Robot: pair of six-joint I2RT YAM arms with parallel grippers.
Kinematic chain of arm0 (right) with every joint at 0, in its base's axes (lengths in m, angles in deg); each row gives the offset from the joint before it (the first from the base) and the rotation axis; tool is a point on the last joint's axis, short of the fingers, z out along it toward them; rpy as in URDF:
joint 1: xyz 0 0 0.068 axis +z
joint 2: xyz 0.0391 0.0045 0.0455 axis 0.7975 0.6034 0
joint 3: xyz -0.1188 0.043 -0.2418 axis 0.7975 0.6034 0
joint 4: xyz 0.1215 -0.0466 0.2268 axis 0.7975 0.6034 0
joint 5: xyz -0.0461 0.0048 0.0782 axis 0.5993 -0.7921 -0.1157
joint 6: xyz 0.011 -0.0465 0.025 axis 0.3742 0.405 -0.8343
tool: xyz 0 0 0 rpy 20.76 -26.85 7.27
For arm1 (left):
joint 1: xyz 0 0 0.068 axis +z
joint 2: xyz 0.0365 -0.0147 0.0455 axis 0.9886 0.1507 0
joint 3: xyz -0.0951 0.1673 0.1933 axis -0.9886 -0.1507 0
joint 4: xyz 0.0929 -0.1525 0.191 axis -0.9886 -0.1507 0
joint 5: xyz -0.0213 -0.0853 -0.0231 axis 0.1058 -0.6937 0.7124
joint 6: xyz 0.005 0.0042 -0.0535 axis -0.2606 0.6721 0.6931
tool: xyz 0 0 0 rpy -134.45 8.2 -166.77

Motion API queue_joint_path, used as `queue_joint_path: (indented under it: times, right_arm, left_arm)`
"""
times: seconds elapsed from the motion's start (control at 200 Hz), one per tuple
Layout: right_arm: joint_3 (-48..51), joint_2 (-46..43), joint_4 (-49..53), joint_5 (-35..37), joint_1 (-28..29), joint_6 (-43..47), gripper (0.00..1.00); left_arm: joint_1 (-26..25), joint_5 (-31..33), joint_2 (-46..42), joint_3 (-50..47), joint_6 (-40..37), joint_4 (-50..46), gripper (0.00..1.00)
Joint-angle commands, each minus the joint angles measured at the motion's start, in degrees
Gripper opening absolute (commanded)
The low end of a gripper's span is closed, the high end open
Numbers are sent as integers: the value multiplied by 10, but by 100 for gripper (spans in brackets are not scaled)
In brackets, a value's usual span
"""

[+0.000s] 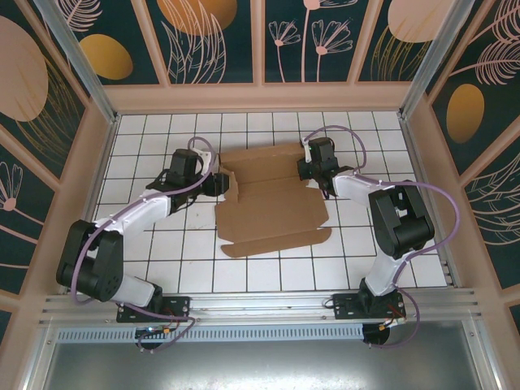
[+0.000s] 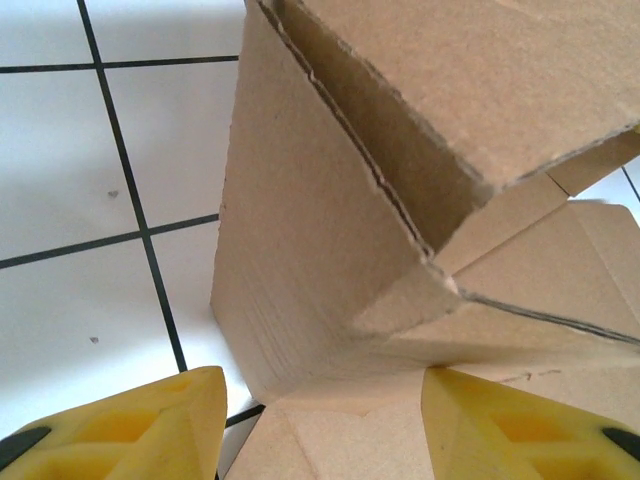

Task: Fold the paper box

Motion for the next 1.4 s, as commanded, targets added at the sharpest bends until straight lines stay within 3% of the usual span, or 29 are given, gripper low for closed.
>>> queue_joint_path:
  times: [0.0,0.671,0.996,1.396]
  right_arm:
    - [-7,10,29,-3,-3,-7,0]
    - [59,-17,-51,54,30,19,0]
    - [80,-24,-75,116,50,23,0]
    - [83,-29,-76,118,56,16,0]
  left_arm:
    - [-4,0,12,17,-28,-1,56]
    - [-26,119,44,-11,-79,110,58]
    - [-28,185,53,-28,-54,132,55]
    - [-56,279,96,-25,-23,141,48]
